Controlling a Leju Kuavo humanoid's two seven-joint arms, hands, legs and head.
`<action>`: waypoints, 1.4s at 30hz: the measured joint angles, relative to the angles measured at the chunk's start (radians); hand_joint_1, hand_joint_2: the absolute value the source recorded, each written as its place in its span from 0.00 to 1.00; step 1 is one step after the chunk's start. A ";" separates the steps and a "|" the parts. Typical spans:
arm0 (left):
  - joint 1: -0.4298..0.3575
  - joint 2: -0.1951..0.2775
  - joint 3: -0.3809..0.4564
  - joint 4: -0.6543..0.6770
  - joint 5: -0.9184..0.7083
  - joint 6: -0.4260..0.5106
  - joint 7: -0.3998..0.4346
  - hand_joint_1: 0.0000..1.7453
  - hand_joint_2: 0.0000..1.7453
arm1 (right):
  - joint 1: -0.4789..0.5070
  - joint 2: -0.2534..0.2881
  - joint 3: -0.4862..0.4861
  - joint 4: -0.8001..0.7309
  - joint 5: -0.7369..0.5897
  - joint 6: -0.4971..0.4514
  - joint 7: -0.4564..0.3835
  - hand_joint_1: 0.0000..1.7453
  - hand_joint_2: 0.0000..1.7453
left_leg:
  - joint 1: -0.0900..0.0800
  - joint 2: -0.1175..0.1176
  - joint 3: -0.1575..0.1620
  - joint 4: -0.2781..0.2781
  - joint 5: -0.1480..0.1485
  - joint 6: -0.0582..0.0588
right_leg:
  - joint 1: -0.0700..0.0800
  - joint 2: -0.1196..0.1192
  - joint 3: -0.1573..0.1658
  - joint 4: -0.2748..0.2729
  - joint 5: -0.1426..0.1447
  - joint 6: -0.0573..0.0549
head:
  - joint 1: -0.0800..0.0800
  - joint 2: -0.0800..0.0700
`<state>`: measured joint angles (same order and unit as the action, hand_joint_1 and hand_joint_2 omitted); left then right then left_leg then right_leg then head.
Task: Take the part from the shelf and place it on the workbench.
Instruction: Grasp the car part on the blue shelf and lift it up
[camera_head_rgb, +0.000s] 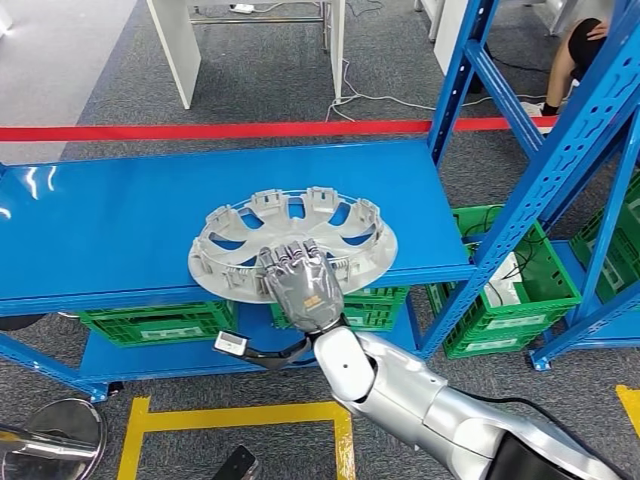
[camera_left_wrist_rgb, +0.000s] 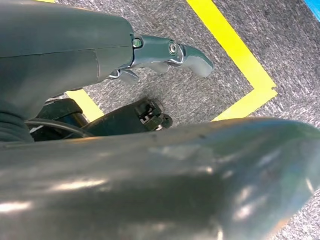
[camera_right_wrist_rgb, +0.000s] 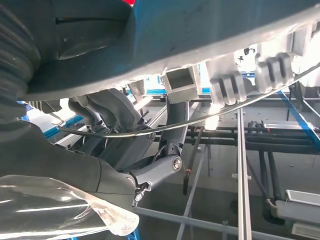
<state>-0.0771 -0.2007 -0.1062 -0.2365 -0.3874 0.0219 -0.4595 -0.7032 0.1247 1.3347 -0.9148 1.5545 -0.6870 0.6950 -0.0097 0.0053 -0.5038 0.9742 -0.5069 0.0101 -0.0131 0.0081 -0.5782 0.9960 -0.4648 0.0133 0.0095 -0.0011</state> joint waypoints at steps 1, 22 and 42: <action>0.000 0.000 -0.002 0.000 0.000 0.000 0.001 0.00 0.00 | -0.002 0.000 0.004 0.000 0.000 0.000 0.002 1.00 1.00 | 0.000 0.000 0.000 0.000 0.000 0.000 | 0.000 0.000 0.000 0.000 0.000 0.000 | 0.000 0.000; 0.000 0.000 -0.013 0.000 0.010 -0.002 0.002 0.00 0.00 | -0.055 -0.014 0.027 -0.086 0.000 0.000 0.005 1.00 1.00 | 0.000 0.000 0.000 0.000 0.000 0.000 | 0.000 0.000 0.000 0.000 0.000 0.000 | 0.000 0.000; 0.000 0.003 -0.027 0.000 0.014 0.003 0.011 0.00 0.00 | -0.049 -0.029 0.030 -0.108 0.000 0.000 0.005 1.00 1.00 | 0.000 0.000 0.000 0.000 0.000 0.000 | 0.000 0.000 0.000 0.000 0.000 0.000 | 0.000 0.000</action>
<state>-0.0775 -0.1977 -0.1330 -0.2365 -0.3733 0.0252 -0.4482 -0.7525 0.0954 1.3648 -1.0226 1.5545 -0.6870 0.7000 -0.0097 0.0053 -0.5038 0.9744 -0.5069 0.0100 -0.0131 0.0081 -0.5784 0.9961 -0.4648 0.0133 0.0095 -0.0011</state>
